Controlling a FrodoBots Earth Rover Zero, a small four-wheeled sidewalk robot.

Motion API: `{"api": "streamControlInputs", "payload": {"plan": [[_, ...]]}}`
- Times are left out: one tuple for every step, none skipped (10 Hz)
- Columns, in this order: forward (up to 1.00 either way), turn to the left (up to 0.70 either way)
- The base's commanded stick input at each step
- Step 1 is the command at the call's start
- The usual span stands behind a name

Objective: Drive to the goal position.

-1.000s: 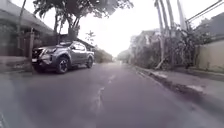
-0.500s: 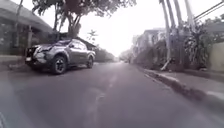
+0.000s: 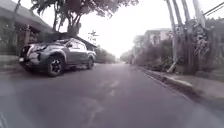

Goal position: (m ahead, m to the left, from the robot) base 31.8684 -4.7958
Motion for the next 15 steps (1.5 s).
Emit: {"api": "streamControlInputs", "payload": {"plan": [[1.00, 0.00], [1.00, 0.00], [1.00, 0.00], [1.00, 0.00], [1.00, 0.00], [1.00, 0.00], [1.00, 0.00], [1.00, 0.00], [1.00, -0.40], [1.00, -0.40], [1.00, -0.40], [1.00, -0.40], [1.00, -0.40], [1.00, -0.18], [1.00, 0.00]]}}
